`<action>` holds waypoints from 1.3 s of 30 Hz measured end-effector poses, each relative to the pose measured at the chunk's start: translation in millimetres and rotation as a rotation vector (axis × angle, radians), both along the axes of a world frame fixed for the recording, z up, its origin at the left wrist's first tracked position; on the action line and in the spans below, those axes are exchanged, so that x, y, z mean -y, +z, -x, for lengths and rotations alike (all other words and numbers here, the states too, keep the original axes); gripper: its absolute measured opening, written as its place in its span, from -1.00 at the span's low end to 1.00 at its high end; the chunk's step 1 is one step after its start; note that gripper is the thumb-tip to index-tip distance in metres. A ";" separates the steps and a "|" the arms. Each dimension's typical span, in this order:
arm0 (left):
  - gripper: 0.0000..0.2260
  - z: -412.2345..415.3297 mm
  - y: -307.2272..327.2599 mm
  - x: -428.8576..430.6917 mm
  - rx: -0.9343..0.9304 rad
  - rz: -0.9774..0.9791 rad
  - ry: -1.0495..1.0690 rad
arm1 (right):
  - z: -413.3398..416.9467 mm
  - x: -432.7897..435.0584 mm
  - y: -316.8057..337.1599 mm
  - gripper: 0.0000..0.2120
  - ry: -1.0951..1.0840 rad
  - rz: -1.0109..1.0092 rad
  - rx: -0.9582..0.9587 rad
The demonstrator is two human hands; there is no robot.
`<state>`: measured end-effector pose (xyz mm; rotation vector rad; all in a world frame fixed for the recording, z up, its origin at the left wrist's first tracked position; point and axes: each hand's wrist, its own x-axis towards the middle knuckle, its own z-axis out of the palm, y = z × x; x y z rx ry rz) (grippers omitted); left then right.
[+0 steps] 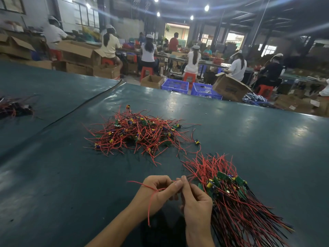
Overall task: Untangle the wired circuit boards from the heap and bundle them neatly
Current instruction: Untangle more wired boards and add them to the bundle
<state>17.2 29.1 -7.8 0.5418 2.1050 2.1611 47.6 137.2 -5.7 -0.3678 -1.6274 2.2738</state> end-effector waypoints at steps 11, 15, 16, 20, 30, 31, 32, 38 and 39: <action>-0.65 -2.1 5.0 -2.0 0.048 -0.145 -0.022 | 3.6 -22.4 12.2 -0.81 -0.197 0.260 0.112; -0.70 -3.3 9.7 -2.1 0.025 -0.121 -0.060 | 3.6 -28.9 15.6 -0.86 -0.220 0.250 0.042; -0.69 -3.4 10.2 -1.6 0.022 -0.118 -0.060 | 4.1 -30.7 16.4 -0.87 -0.231 0.268 0.031; -0.71 -4.2 9.3 0.2 0.024 -0.133 -0.072 | 5.1 -44.3 20.6 -0.87 -0.314 0.363 -0.013; -0.77 -2.1 2.9 1.3 -0.042 -0.051 -0.007 | -6.4 -2.3 7.6 -0.69 0.072 -0.090 0.110; -0.77 -1.7 2.5 2.4 -0.055 -0.035 -0.004 | -6.1 -0.5 7.3 -0.71 0.079 -0.105 0.094; -0.77 -1.2 1.5 3.1 -0.069 -0.018 0.001 | -5.3 -0.2 7.3 -0.72 0.078 -0.110 0.081; -0.75 -1.1 -0.7 3.5 -0.097 0.011 -0.002 | -1.4 -2.9 7.7 -0.67 0.006 -0.101 0.056; -0.73 -0.7 -0.9 3.8 -0.089 0.006 -0.004 | -0.3 -5.1 7.8 -0.70 -0.017 -0.070 0.077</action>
